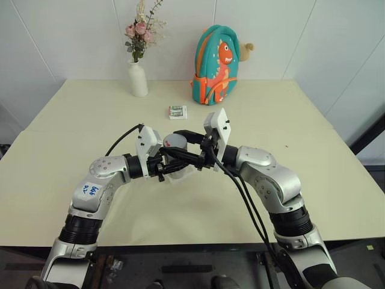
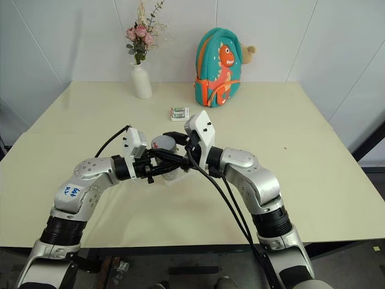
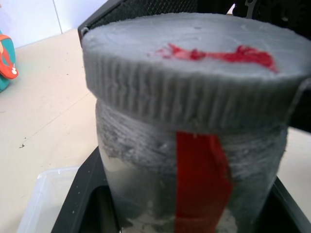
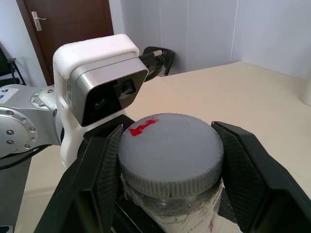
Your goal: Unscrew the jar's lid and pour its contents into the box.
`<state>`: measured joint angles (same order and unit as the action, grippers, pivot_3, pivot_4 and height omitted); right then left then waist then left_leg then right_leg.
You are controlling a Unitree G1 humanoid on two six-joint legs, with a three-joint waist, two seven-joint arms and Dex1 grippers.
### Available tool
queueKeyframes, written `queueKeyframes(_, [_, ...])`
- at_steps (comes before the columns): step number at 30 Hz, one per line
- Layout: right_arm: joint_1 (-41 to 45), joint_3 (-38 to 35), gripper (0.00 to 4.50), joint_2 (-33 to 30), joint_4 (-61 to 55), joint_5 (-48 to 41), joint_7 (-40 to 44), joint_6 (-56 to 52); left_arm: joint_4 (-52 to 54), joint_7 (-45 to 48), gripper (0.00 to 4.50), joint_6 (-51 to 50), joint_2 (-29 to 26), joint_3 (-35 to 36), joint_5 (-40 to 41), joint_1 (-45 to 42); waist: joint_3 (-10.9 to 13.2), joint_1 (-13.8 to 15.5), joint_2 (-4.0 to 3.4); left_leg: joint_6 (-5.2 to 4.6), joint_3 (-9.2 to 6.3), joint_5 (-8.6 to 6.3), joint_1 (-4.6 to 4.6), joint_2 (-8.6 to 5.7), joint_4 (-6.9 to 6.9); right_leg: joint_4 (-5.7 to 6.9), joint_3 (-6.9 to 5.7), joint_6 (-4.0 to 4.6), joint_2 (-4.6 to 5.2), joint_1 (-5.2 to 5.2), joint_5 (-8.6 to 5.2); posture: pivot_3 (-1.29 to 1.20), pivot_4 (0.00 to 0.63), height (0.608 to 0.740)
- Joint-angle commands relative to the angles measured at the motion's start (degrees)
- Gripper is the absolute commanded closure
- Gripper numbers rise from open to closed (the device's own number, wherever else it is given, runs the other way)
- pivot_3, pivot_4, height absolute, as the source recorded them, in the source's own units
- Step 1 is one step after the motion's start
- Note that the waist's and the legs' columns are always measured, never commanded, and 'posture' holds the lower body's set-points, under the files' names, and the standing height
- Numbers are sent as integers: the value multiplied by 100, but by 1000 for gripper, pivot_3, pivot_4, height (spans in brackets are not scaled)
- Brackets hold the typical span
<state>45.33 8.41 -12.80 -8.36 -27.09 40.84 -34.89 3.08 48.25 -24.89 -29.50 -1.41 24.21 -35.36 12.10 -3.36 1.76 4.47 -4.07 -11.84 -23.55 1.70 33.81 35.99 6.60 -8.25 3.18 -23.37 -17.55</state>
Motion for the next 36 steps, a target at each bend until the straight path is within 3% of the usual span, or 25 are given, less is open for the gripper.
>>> queueKeyframes(1, [227, -146, 1959, -242, 10, -252, 743, 297, 205, 608, 2494, -639, -148, -83, 529, -216, 0, 5, 0, 0, 0, 0, -1, 0, 2, 1, 0, 0, 0, 0, 0, 0, 150, 740])
queueKeyframes(5, [577, 35, 1959, -614, 333, -701, 2447, 515, 110, 1369, 2494, -546, -155, -346, 611, -557, 3, 4, -4, 0, 0, 0, -7, 0, 4, -3, -2, -3, 0, 0, 0, 0, 150, 740])
queueKeyframes(7, [737, 142, 1959, -704, 569, -604, 2811, 640, -60, 1516, 2494, -469, -108, -411, 526, -717, 5, 9, -7, 0, 0, 0, -8, -1, 9, 0, -2, -5, 0, -1, 1, 0, 150, 740])
queueKeyframes(12, [1188, 154, 1959, -702, 1409, -352, 3207, 857, -384, 1878, 2494, -117, 1, -514, 386, -866, 6, -49, -9, 0, 0, 0, 0, 1, 8, 5, -1, -4, -4, 1, 1, 0, 150, 740])
queueKeyframes(21, [1151, -28, 1959, -806, 1578, -286, 3214, 780, -220, 1660, 2494, 1, -81, -214, 337, -582, 6, -26, -9, 0, -3, 0, -19, 2, 10, 6, -1, -6, -4, -16, 0, 0, 150, 740])
queueKeyframes(23, [1134, -85, 1172, -799, 1564, -367, 3170, 666, -164, 1631, 2494, -35, -115, -176, 361, -598, 6, -13, -10, 0, -3, 0, -19, 2, 14, 9, -1, -6, -4, -16, 0, 0, 150, 740])
queueKeyframes(27, [1108, -271, 43, -727, 1430, -581, 3055, 567, -19, 1576, 2494, -208, -170, -47, 489, -593, 6, -5, -10, 0, -3, 0, -18, 2, 22, 15, -1, -6, -4, -14, 0, 0, 150, 740])
queueKeyframes(36, [950, -419, 43, -700, 1168, -412, 2603, 852, 512, 1480, 2494, -540, -650, 86, 503, -56, 7, -4, -11, 0, -4, 1, -16, 3, 21, 21, -1, -4, -5, -15, -1, 0, 150, 740])
